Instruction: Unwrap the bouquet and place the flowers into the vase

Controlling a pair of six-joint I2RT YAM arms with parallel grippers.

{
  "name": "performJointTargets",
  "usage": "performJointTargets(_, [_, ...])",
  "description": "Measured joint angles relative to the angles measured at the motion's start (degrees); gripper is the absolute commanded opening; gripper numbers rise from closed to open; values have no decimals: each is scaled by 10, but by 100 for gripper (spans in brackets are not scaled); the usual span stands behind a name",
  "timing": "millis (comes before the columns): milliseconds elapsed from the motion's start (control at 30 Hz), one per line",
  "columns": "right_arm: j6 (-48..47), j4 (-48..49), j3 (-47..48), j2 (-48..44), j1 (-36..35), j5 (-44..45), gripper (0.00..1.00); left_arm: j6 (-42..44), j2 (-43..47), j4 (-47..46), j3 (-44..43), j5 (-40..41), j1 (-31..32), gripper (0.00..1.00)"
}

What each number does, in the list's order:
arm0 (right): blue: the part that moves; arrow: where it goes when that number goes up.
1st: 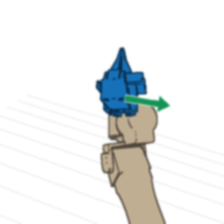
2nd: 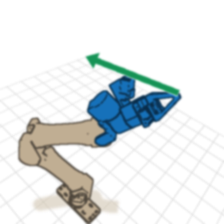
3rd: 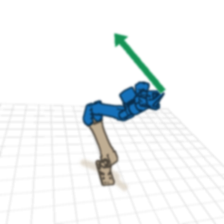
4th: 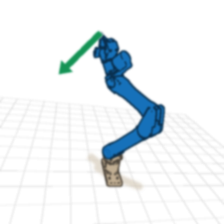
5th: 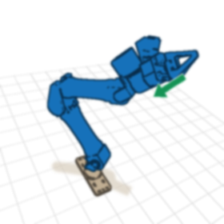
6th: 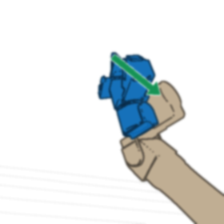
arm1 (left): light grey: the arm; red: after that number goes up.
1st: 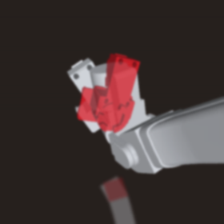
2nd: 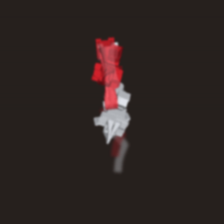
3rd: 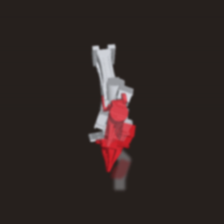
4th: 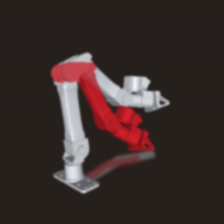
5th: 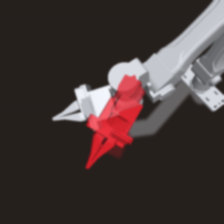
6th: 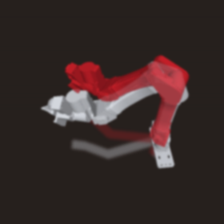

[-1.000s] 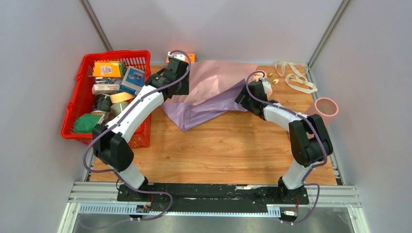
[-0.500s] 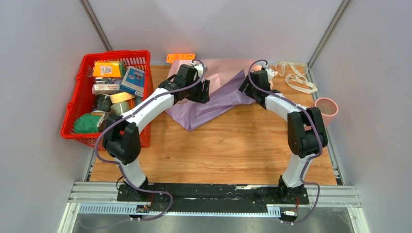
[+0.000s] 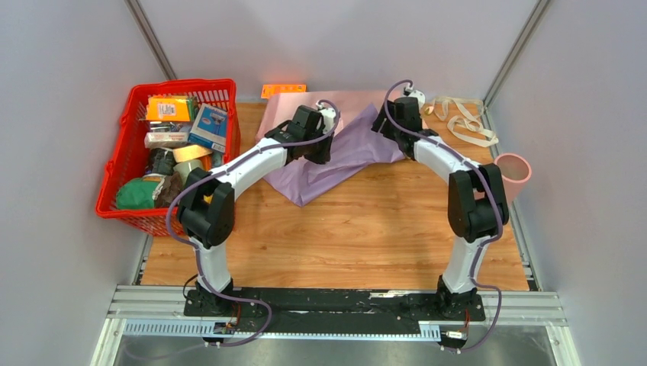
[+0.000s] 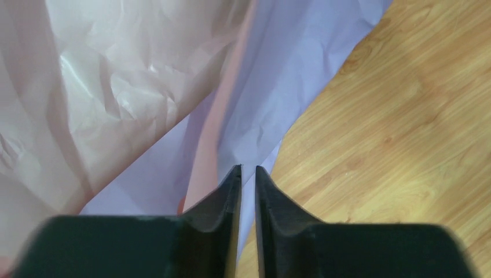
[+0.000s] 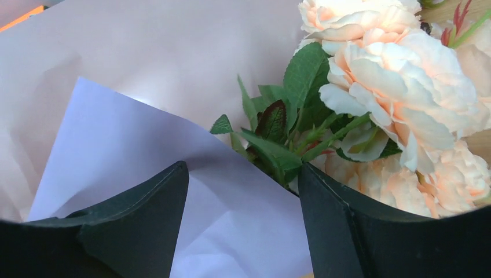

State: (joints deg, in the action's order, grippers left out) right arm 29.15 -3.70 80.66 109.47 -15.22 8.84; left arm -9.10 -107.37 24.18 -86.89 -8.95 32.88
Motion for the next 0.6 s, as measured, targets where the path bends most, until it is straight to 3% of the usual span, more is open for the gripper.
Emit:
performJointTargets(33, [-2, -3, -3, -6, 0, 0, 72, 2, 0, -3, -2, 3, 0, 0])
performJointTargets(233, [-3, -17, -54, -133, 0, -19, 74, 5, 7, -28, 3, 15, 7, 0])
performJointTargets(267, [-3, -16, -58, -160, 0, -27, 75, 5, 14, -32, 8, 19, 10, 11])
performJointTargets(300, [-1, -17, -60, -184, -1, -33, 75, 6, 24, -36, 16, 24, 14, 35])
performJointTargets(367, [5, -17, -61, -224, -2, -39, 76, 11, 54, -43, 34, 41, 23, 48])
performJointTargets(600, [35, -30, -119, -322, -18, -57, 76, 57, 142, -53, 36, 70, 31, 61])
